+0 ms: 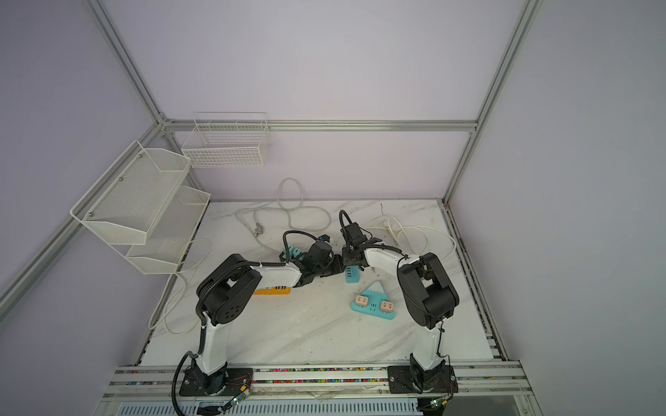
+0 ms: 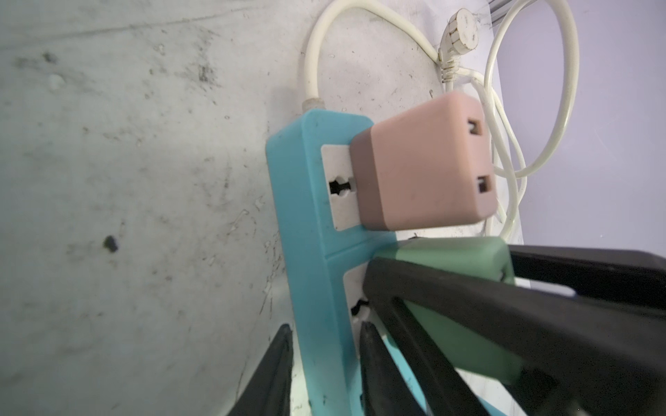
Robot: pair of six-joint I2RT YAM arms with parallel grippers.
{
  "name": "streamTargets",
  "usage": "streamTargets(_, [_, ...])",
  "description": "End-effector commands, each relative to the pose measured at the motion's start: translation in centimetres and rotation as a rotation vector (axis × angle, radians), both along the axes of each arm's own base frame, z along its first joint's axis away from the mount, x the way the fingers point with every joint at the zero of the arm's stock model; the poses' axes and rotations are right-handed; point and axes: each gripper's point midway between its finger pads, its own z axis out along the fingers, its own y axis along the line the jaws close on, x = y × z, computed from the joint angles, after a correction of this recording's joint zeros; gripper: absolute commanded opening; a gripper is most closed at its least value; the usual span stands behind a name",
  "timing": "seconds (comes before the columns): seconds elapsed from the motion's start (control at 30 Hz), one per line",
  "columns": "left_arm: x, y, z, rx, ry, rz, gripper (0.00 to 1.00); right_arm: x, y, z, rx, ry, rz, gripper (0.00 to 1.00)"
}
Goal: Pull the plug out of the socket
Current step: 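Pull the green adapter out of the blue strip with the right gripper, lifting away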
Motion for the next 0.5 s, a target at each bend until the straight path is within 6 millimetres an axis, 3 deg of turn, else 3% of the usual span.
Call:
streamTargets(0.0, [-1.6, 1.0, -3.0, 0.136, 0.078, 0.005, 0.30, 0.5, 2.1, 2.2, 0.046, -0.044, 0.019, 0.20])
streamTargets(0.47, [-1.7, 1.1, -3.2, 0.178, 0.085, 0.006, 0.29, 0.9, 1.8, 3.0, 0.021, -0.053, 0.009, 0.19])
